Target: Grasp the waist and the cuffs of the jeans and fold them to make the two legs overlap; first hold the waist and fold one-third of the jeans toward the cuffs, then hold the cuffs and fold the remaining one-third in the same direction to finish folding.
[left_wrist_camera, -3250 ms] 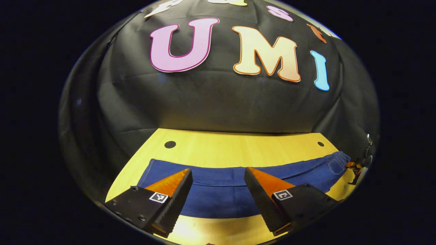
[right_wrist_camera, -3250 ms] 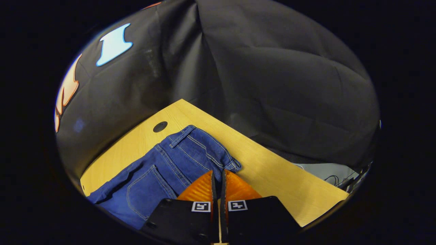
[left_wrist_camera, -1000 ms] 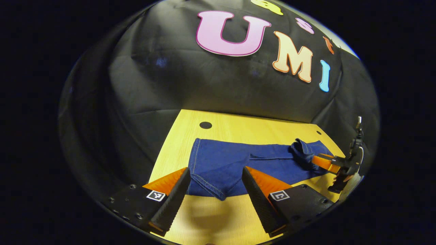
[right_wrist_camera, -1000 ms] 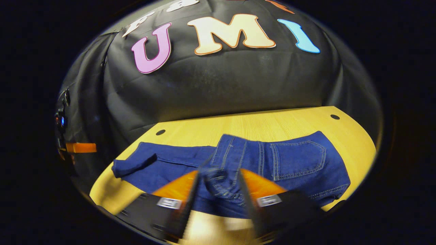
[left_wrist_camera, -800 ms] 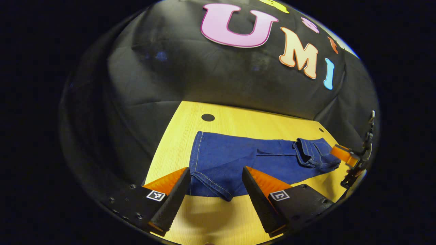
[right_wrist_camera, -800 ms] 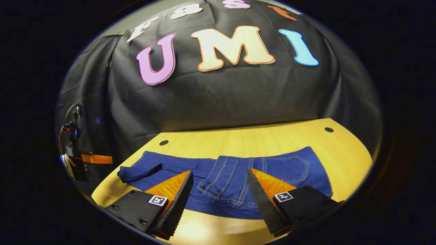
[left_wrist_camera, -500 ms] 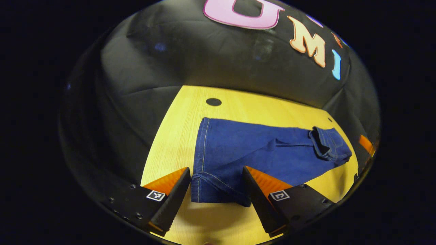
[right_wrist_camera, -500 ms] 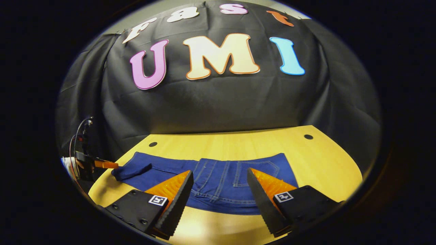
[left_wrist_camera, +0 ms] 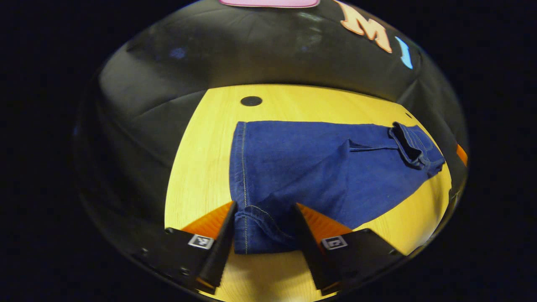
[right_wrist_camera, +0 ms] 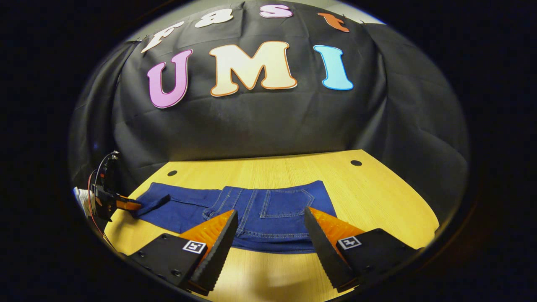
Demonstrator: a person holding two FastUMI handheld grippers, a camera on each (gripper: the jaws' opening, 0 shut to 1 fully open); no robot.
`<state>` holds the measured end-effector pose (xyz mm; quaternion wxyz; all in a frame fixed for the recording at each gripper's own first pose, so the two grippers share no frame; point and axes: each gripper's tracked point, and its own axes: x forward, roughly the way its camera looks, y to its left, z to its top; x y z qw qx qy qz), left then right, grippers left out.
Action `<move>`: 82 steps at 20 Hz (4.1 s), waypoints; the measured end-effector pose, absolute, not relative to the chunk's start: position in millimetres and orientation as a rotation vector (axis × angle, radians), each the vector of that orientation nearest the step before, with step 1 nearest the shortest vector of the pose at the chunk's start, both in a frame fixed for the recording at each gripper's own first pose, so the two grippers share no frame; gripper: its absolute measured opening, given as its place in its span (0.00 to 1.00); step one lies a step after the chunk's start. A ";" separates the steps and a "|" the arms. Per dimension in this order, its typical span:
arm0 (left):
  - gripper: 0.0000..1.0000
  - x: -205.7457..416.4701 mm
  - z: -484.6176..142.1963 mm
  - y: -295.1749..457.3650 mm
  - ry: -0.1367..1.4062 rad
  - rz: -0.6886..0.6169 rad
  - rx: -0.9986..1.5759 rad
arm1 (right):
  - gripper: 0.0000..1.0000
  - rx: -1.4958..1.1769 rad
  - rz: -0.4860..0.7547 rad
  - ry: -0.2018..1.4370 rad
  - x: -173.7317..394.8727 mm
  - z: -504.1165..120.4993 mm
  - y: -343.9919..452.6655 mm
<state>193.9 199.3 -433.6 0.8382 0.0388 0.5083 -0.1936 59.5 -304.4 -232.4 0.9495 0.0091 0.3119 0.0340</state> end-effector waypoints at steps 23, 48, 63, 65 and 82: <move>0.00 200.5 -253.4 27.4 0.826 -0.458 -0.146 | 0.98 0.127 0.199 0.538 88.8 -165.8 -388.5; 0.00 141.1 -323.7 -279.0 0.914 -0.770 -0.223 | 0.98 0.100 0.089 0.566 49.6 -157.9 -564.2; 0.96 115.1 -207.3 -234.0 0.474 -0.580 -0.030 | 0.98 0.103 0.246 0.325 62.1 -72.9 -473.5; 0.95 109.7 -166.3 -200.0 0.370 -0.511 -0.001 | 0.97 0.127 0.255 0.243 60.0 -44.4 -443.9; 0.95 47.7 -62.7 -46.1 0.183 -0.309 -0.016 | 0.97 0.161 0.238 0.061 1.7 29.2 -359.1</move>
